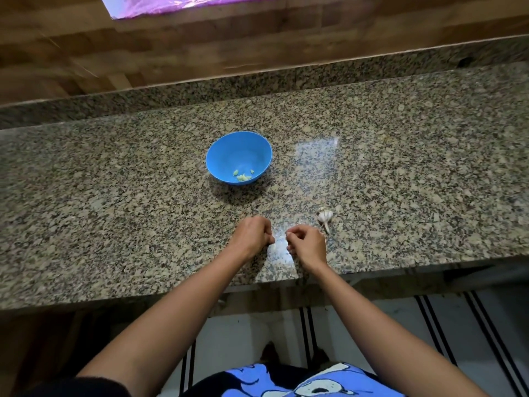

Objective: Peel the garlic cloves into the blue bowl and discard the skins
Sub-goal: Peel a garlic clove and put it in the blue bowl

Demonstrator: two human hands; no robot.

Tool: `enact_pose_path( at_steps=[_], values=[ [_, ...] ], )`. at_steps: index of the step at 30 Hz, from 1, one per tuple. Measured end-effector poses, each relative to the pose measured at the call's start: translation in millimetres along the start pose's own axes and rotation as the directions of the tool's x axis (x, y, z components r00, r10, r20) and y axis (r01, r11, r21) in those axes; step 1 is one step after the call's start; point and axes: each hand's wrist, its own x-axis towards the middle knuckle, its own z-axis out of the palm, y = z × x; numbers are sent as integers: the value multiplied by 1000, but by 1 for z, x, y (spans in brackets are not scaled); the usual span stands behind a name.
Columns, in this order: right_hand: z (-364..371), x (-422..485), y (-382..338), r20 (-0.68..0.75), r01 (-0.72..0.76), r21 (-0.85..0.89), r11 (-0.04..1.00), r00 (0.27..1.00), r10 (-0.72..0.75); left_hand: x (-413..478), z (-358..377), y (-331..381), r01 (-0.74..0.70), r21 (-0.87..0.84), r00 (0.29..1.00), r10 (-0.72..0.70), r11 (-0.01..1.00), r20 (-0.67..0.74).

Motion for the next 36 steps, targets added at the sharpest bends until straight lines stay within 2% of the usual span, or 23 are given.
enact_pose_path(
  at_steps=[2, 3, 4, 6, 7, 8, 9, 11, 13, 14, 15, 16, 17, 19, 22, 24, 29, 31, 33, 36],
  values=[
    [-3, -1, -1, 38, 7, 2, 1000, 999, -7, 0, -3, -1, 44, -47, 999, -43, 998, 25],
    [-5, -1, -1, 84, 25, 3, 1000, 996, -25, -1, -4, -5, 94, -180, 995, -87, 979, 45],
    [-7, -1, -2, 150, 53, 13, 999, 987, -54, -4, -7, -8, 157, -384, 987, -139, 910, 76],
    [-11, -1, -6, 302, 110, 45, 993, 946, -118, -10, -12, -7, 271, -757, 961, -217, 595, 173],
    [-12, -2, -9, 347, 139, 51, 989, 926, -149, -12, -13, -5, 290, -832, 954, -213, 474, 211],
    [-13, -1, -10, 365, 157, 51, 986, 916, -164, -11, -13, -4, 291, -841, 955, -196, 456, 224],
    [-15, -1, -12, 368, 159, 56, 986, 914, -169, -10, -12, -2, 264, -819, 964, -166, 510, 208],
    [-17, 4, -13, 362, 159, 37, 987, 918, -162, -7, -9, 0, 135, -690, 991, -97, 711, 95],
    [-20, 9, -16, 376, 198, -5, 980, 909, -182, -7, -8, -1, -34, -431, 998, 9, 902, -62],
    [-21, 12, -17, 392, 219, -20, 976, 899, -193, -8, -8, -2, -136, -243, 986, 107, 960, -128],
    [-23, 14, -19, 411, 234, -35, 972, 890, -200, -8, -7, -4, -240, -47, 960, 230, 970, -159],
    [-24, 16, -20, 425, 248, -50, 968, 882, -204, -6, -5, -6, -329, 116, 928, 344, 937, -143],
    [-24, 18, -22, 438, 257, -65, 964, 875, -204, -5, -4, -7, -395, 218, 900, 424, 892, -105],
    [-26, 19, -25, 462, 252, -55, 966, 864, -199, -2, -7, -11, -461, 302, 870, 492, 835, -33],
    [-27, 17, -29, 497, 194, 52, 980, 846, -194, 6, -15, -18, -557, 314, 812, 583, 769, 14],
    [-27, 18, -28, 501, 185, 80, 979, 842, -200, 10, -18, -19, -579, 316, 801, 597, 751, 47],
    [-22, 28, -26, 372, 368, -124, 922, 878, -301, 24, -29, -14, -526, 320, 846, 521, 788, 110],
    [-21, 30, -30, 327, 415, -175, 893, 880, -345, 29, -33, -12, -468, 214, 884, 452, 858, 121],
    [-20, 32, -31, 313, 455, -212, 865, 870, -381, 29, -35, -10, -348, 26, 930, 341, 937, 137],
    [-16, 34, -27, 335, 561, -334, 758, 822, -460, 29, -33, -5, -137, -194, 947, 186, 971, 262]
  ],
)
